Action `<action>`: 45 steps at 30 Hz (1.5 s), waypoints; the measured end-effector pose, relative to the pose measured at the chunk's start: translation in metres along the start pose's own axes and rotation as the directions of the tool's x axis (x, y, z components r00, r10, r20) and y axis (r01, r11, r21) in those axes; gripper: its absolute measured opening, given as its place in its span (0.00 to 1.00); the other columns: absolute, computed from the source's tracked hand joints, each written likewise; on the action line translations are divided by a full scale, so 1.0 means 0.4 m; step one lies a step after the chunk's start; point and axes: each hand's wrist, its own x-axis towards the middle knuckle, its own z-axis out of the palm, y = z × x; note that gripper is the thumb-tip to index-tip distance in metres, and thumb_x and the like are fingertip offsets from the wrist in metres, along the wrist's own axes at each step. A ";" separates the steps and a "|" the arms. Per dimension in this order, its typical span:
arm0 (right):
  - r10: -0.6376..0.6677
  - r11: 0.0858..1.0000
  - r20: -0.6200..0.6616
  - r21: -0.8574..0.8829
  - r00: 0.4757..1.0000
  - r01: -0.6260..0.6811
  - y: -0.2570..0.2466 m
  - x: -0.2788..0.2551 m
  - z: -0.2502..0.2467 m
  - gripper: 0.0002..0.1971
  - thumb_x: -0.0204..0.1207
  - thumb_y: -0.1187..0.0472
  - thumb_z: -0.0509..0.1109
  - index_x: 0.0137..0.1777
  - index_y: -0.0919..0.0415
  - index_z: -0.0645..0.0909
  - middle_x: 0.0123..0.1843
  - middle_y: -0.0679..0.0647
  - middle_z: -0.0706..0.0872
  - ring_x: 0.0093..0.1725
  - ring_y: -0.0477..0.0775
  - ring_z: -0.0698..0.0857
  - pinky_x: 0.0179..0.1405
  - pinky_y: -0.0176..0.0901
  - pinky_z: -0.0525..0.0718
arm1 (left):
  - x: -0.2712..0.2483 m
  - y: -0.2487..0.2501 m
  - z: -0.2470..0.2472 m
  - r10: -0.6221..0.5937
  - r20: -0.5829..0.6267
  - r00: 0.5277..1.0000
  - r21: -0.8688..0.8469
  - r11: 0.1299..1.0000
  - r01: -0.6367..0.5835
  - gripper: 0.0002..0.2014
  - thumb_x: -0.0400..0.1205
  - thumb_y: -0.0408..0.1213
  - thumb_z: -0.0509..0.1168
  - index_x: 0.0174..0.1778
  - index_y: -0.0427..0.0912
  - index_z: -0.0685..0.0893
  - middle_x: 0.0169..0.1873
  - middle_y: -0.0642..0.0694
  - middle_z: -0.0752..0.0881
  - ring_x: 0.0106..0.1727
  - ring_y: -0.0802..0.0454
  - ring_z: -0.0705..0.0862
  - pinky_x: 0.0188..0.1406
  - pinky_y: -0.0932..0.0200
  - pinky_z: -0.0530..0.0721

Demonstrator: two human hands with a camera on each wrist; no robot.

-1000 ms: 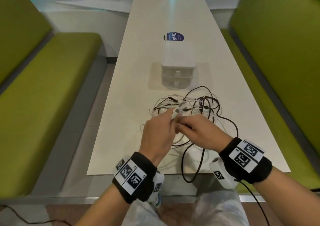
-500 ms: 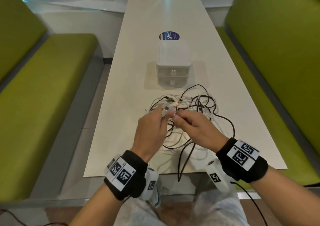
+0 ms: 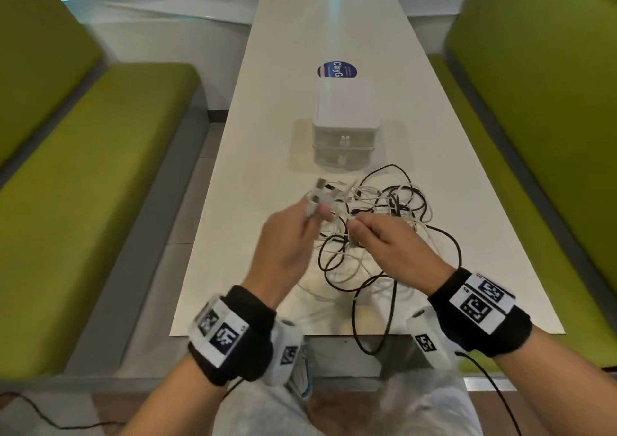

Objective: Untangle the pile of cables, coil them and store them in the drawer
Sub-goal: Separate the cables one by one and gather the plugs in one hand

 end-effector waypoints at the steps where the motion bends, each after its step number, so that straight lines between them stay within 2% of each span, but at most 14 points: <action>1: 0.003 1.000 0.030 0.010 1.000 -0.003 -0.007 0.002 0.002 0.15 0.87 0.51 0.58 0.38 0.49 0.76 0.33 0.47 0.85 0.36 0.43 0.84 0.40 0.46 0.82 | -0.006 0.008 0.023 0.020 0.034 0.999 0.011 1.000 -0.020 0.19 0.86 0.53 0.52 0.44 0.45 0.82 0.28 0.58 0.79 0.31 0.60 0.78 0.31 0.59 0.73; 4: 0.026 1.000 0.071 -0.001 0.997 -0.026 -0.025 0.006 -0.008 0.12 0.86 0.51 0.58 0.47 0.57 0.77 0.40 0.57 0.88 0.41 0.57 0.86 0.44 0.59 0.83 | -0.011 0.018 0.059 0.019 0.037 0.999 0.056 0.998 -0.021 0.19 0.87 0.54 0.53 0.49 0.42 0.80 0.35 0.51 0.85 0.37 0.49 0.82 0.36 0.50 0.78; 7: -0.005 0.999 0.078 -0.046 0.997 0.009 -0.042 0.004 -0.023 0.09 0.86 0.56 0.58 0.51 0.56 0.80 0.37 0.52 0.86 0.38 0.54 0.84 0.43 0.52 0.83 | -0.010 0.027 0.061 0.010 -0.042 0.999 0.071 0.997 -0.007 0.19 0.85 0.57 0.55 0.48 0.43 0.79 0.37 0.52 0.85 0.37 0.52 0.81 0.36 0.54 0.77; 11: -0.001 0.994 -0.038 -0.112 0.999 -0.003 -0.044 0.001 -0.025 0.13 0.85 0.60 0.61 0.41 0.45 0.80 0.27 0.38 0.77 0.28 0.37 0.77 0.33 0.32 0.73 | -0.015 0.042 0.064 -0.014 -0.008 1.000 0.089 0.996 0.015 0.30 0.77 0.69 0.48 0.52 0.44 0.77 0.37 0.55 0.83 0.35 0.55 0.78 0.32 0.60 0.71; 16: 0.095 0.973 0.052 -0.217 0.994 -0.082 -0.042 -0.001 -0.004 0.14 0.80 0.67 0.60 0.59 0.55 0.83 0.36 0.50 0.86 0.38 0.54 0.84 0.39 0.45 0.80 | -0.029 0.033 0.080 -0.060 -0.018 0.998 -0.030 0.998 0.060 0.29 0.72 0.70 0.57 0.50 0.46 0.78 0.32 0.55 0.81 0.30 0.59 0.77 0.32 0.63 0.71; 18: 0.085 0.974 0.114 -0.221 0.990 -0.058 -0.038 -0.004 0.001 0.11 0.82 0.65 0.60 0.56 0.56 0.83 0.31 0.48 0.81 0.33 0.53 0.80 0.36 0.44 0.77 | -0.033 0.031 0.084 -0.044 -0.059 0.997 -0.136 0.990 0.036 0.24 0.75 0.64 0.62 0.43 0.43 0.80 0.29 0.53 0.81 0.30 0.58 0.77 0.31 0.61 0.74; 22: 0.047 0.986 0.274 -0.167 0.961 -0.001 -0.031 -0.013 0.000 0.10 0.82 0.61 0.63 0.55 0.59 0.86 0.41 0.53 0.89 0.39 0.52 0.84 0.43 0.44 0.82 | -0.032 0.046 0.080 -0.103 -0.039 0.994 -0.362 0.929 0.082 0.22 0.81 0.57 0.64 0.38 0.39 0.84 0.29 0.46 0.85 0.34 0.54 0.83 0.39 0.49 0.81; 25: -0.039 0.998 0.218 -0.044 0.975 0.050 -0.021 -0.020 -0.014 0.10 0.82 0.59 0.67 0.58 0.54 0.89 0.33 0.37 0.86 0.32 0.39 0.83 0.37 0.33 0.77 | -0.020 0.032 0.074 -0.046 -0.039 0.998 -0.287 0.957 0.033 0.12 0.83 0.51 0.65 0.40 0.49 0.87 0.31 0.54 0.87 0.37 0.59 0.86 0.40 0.57 0.84; 29: -0.075 0.994 0.176 0.097 0.981 0.058 -0.024 -0.024 -0.042 0.08 0.81 0.62 0.70 0.53 0.56 0.91 0.25 0.30 0.80 0.27 0.39 0.78 0.31 0.26 0.69 | -0.018 0.013 0.063 0.048 0.049 0.998 -0.061 0.997 -0.045 0.16 0.83 0.58 0.59 0.31 0.58 0.78 0.22 0.56 0.79 0.28 0.60 0.78 0.28 0.65 0.72; 32: -0.064 0.985 0.220 0.172 0.973 0.026 -0.028 -0.027 -0.036 0.07 0.80 0.60 0.71 0.43 0.55 0.91 0.21 0.40 0.75 0.24 0.42 0.71 0.30 0.31 0.66 | -0.021 0.020 0.056 0.040 0.106 0.994 0.016 0.999 -0.042 0.20 0.83 0.58 0.57 0.25 0.57 0.74 0.17 0.59 0.75 0.25 0.62 0.76 0.26 0.68 0.66; 35: -0.053 0.975 0.242 0.223 0.969 -0.003 -0.025 -0.034 -0.017 0.09 0.80 0.56 0.72 0.40 0.42 0.87 0.24 0.49 0.77 0.25 0.42 0.69 0.29 0.36 0.67 | -0.017 0.011 0.039 0.119 0.084 0.989 0.126 0.984 -0.129 0.20 0.84 0.52 0.63 0.25 0.59 0.72 0.15 0.61 0.72 0.24 0.65 0.76 0.26 0.73 0.67; 38: -0.010 0.982 0.211 0.186 0.977 -0.030 -0.028 -0.041 -0.018 0.11 0.82 0.56 0.69 0.36 0.50 0.84 0.23 0.39 0.79 0.23 0.39 0.75 0.28 0.29 0.67 | -0.012 -0.003 0.010 0.166 0.085 0.982 0.209 0.961 -0.180 0.13 0.82 0.51 0.67 0.33 0.54 0.79 0.15 0.60 0.70 0.24 0.61 0.75 0.26 0.73 0.68; 42: -0.063 0.998 0.190 -0.004 0.980 0.065 -0.021 -0.038 -0.022 0.21 0.83 0.43 0.61 0.31 0.52 0.72 0.23 0.47 0.73 0.24 0.45 0.73 0.27 0.40 0.70 | -0.014 0.008 -0.045 0.104 -0.052 0.993 0.040 0.994 -0.102 0.20 0.80 0.59 0.63 0.31 0.50 0.86 0.24 0.51 0.86 0.25 0.53 0.81 0.25 0.55 0.76; 45: -0.093 0.995 0.151 -0.017 0.984 0.097 -0.019 -0.048 -0.029 0.23 0.83 0.38 0.54 0.32 0.52 0.72 0.24 0.49 0.73 0.25 0.47 0.74 0.29 0.46 0.73 | -0.021 0.045 -0.097 0.015 -0.086 0.996 -0.092 0.996 -0.023 0.19 0.78 0.59 0.64 0.24 0.55 0.80 0.19 0.62 0.81 0.21 0.63 0.77 0.21 0.70 0.68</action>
